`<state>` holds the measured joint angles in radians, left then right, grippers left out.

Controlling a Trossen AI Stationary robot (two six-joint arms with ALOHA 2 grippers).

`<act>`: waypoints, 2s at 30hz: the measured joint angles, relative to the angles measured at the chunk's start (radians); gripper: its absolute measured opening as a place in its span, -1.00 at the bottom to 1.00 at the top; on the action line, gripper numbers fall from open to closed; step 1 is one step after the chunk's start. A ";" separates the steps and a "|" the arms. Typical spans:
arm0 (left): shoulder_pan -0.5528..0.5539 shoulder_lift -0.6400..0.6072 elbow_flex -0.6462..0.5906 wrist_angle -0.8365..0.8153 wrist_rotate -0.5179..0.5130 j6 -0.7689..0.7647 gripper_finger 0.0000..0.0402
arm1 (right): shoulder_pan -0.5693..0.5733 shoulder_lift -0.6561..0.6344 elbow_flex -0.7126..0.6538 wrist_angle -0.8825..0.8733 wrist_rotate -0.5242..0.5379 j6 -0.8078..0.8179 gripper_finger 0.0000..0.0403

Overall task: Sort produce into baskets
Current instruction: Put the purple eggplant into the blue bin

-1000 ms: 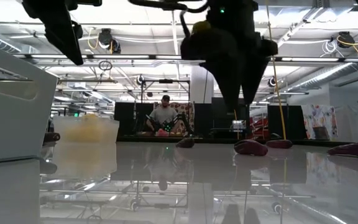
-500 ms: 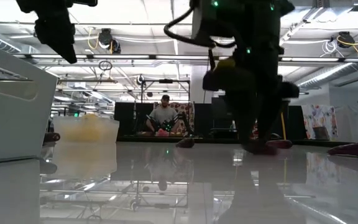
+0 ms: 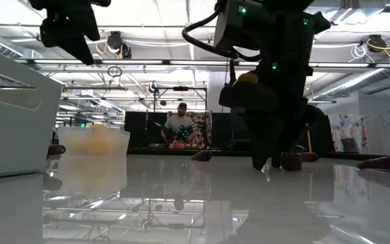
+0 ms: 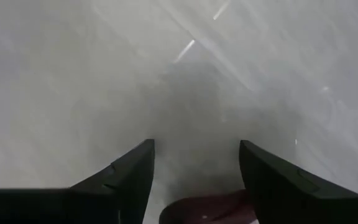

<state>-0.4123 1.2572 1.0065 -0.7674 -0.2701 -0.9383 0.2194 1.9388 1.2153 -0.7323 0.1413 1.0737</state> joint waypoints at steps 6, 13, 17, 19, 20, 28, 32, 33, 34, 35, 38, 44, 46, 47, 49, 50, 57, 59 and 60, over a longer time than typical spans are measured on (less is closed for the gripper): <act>-0.003 0.000 0.000 -0.001 -0.050 0.001 0.39 | -0.013 -0.002 0.048 -0.098 -0.026 -0.041 0.00; 0.009 0.018 0.000 0.000 -0.075 0.055 0.39 | -0.025 -0.002 0.168 -0.334 -0.011 -0.001 0.02; 0.009 0.044 0.000 0.000 -0.075 0.090 0.39 | 0.003 -0.002 0.181 -0.331 -0.021 0.088 0.10; 0.009 0.061 0.000 0.000 -0.071 0.112 0.39 | 0.024 -0.002 0.181 -0.356 -0.019 0.141 0.14; 0.009 0.069 0.000 0.000 -0.067 0.122 0.39 | 0.033 -0.002 0.181 -0.366 -0.018 0.165 0.16; 0.009 0.135 0.000 0.000 -0.017 0.169 0.39 | 0.070 -0.003 0.162 -0.371 0.041 0.289 0.27; 0.009 0.148 0.000 0.000 0.011 0.170 0.39 | 0.071 -0.003 0.106 -0.305 0.039 0.329 0.27; 0.007 0.149 0.000 0.000 0.018 0.170 0.39 | 0.071 -0.003 0.095 -0.287 0.036 0.331 0.27; 0.005 0.149 0.000 0.000 0.025 0.170 0.39 | 0.073 -0.003 0.084 -0.276 0.030 0.339 0.27; 0.004 0.149 0.000 0.000 0.028 0.173 0.39 | 0.074 -0.003 0.073 -0.266 0.023 0.352 0.27; 0.001 0.148 0.000 0.000 0.032 0.178 0.39 | 0.082 -0.003 0.035 -0.210 0.020 0.397 0.27; -0.008 0.148 0.000 0.000 0.032 0.168 0.39 | 0.106 -0.012 -0.016 -0.132 0.041 0.464 0.27; -0.008 0.148 0.000 0.000 0.032 0.166 0.39 | 0.114 -0.012 -0.023 -0.129 0.056 0.477 0.26; -0.008 0.148 0.000 0.000 0.032 0.166 0.39 | 0.117 -0.011 -0.024 -0.129 0.061 0.479 0.25; -0.008 0.148 0.000 0.001 0.032 0.166 0.39 | 0.117 -0.010 -0.025 -0.127 0.067 0.476 0.21; -0.008 0.148 0.000 0.001 0.032 0.165 0.39 | 0.117 -0.010 -0.025 -0.126 0.069 0.470 0.18; -0.008 0.148 0.000 0.003 0.032 0.158 0.39 | 0.116 -0.008 -0.026 -0.106 0.068 0.417 -0.08; -0.008 0.148 0.000 0.004 0.032 0.158 0.39 | 0.116 -0.007 -0.012 -0.109 0.053 0.373 -0.16; -0.008 0.148 0.000 0.004 0.032 0.158 0.39 | 0.115 -0.005 -0.003 -0.115 0.046 0.346 -0.20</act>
<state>-0.4206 1.4055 1.0067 -0.7639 -0.2382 -0.7807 0.3346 1.9335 1.2128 -0.8469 0.1871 1.4192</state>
